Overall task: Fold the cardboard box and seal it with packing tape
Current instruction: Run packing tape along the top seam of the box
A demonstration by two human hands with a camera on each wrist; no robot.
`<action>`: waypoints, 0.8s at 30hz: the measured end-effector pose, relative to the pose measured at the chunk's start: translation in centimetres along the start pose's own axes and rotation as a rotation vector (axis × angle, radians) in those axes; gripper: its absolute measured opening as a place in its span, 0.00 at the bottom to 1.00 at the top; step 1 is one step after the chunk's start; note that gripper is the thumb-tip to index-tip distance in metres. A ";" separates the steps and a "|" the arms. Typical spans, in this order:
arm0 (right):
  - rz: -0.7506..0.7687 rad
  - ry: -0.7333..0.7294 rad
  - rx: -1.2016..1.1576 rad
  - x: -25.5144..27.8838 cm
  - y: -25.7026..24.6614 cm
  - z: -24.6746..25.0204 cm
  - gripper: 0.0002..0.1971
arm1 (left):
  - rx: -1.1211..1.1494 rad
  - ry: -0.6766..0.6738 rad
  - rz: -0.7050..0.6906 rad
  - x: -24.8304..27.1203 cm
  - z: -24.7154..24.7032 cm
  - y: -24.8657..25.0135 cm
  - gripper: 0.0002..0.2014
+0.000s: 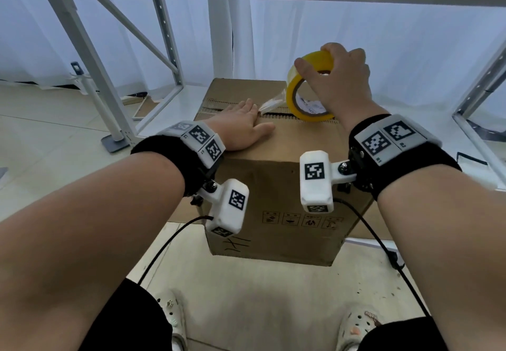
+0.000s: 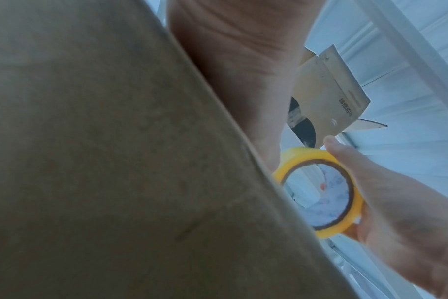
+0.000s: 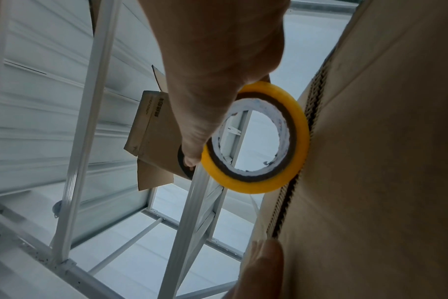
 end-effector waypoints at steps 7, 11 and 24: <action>0.019 -0.056 0.138 0.0 -1.0 -0.5 0.31 | 0.000 0.002 -0.084 -0.9 -0.2 2.5 0.33; 0.000 -0.035 0.162 0.2 -1.4 -0.6 0.29 | 0.072 -0.018 -0.136 -0.7 0.6 0.3 0.27; -0.002 -0.004 0.192 0.3 -0.9 0.2 0.31 | 0.329 0.195 0.009 0.7 2.1 -5.8 0.22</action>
Point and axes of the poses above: each hand's wrist, its own x-axis away from the middle knuckle, its own z-axis out of the back of the hand, y = z × x, the point moved 6 cm from there along -x, towards the middle knuckle, and after that the axes turned 1 degree about y, right-handed, at the moved point
